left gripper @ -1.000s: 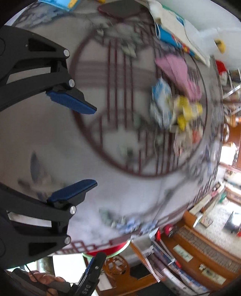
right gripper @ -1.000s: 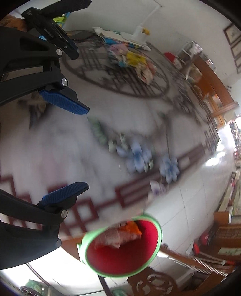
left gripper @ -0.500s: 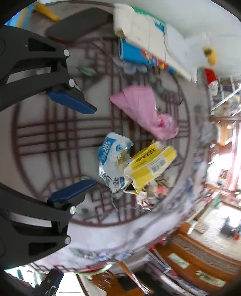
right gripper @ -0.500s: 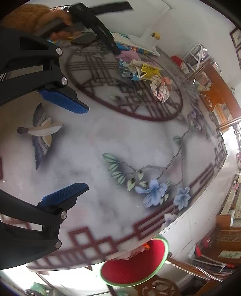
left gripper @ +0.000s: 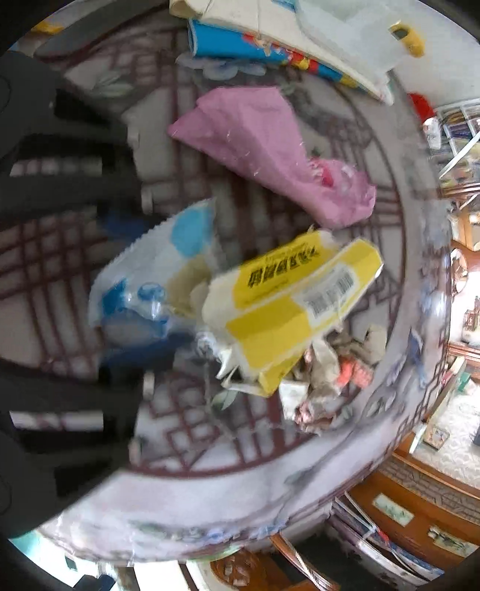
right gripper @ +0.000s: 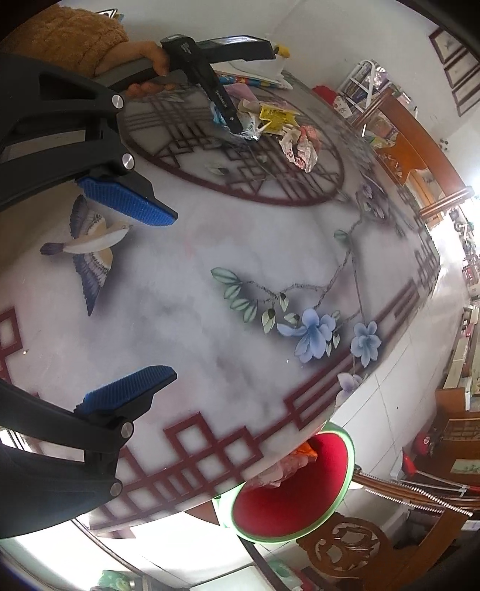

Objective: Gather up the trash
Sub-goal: 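Return to the table and grasp the white and blue snack bag with the left gripper, then grasp the crumpled printed paper with the right gripper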

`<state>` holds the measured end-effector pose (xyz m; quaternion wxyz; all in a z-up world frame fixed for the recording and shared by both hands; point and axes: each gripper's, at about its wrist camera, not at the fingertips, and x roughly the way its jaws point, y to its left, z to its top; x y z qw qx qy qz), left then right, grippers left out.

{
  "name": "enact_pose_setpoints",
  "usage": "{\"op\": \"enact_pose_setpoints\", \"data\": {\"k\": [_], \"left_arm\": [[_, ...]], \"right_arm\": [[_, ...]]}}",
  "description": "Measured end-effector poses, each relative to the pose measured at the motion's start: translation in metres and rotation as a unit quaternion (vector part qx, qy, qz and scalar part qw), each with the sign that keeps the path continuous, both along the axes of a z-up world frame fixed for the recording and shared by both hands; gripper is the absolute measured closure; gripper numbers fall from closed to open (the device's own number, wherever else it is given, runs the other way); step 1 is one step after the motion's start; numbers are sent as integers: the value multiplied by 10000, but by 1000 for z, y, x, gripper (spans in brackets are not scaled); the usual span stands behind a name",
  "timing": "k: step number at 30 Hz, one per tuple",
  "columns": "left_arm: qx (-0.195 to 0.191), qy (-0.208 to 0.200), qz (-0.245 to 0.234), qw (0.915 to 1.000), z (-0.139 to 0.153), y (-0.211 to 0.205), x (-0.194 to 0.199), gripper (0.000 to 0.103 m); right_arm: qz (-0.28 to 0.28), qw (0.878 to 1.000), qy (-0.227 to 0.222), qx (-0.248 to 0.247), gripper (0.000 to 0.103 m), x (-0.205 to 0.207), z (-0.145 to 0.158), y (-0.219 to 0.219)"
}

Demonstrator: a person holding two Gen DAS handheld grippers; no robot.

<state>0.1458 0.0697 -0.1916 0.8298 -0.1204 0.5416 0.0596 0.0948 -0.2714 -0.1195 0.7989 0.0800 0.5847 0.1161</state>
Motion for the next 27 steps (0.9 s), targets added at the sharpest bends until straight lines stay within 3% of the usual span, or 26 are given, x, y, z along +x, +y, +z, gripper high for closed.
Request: {"op": "enact_pose_setpoints", "data": {"k": [7, 14, 22, 26, 27], "left_arm": [[-233, -210, 25, 9995, 17, -2, -55, 80], [-491, -42, 425, 9979, 15, 4, -122, 80], [-412, 96, 632, 9971, 11, 16, -152, 79], [-433, 43, 771, 9961, 16, 24, -159, 79], [-428, 21, 791, 9959, 18, 25, -162, 79]], "right_arm": [[402, 9992, -1, -9, 28, 15, -2, 34], [1090, 9937, -275, 42, 28, 65, 0, 115], [1651, 9829, -770, -248, 24, 140, -10, 226], [1734, 9827, -478, -435, 23, 166, -31, 261], [1757, 9818, -445, -576, 27, 171, -37, 268]]}}
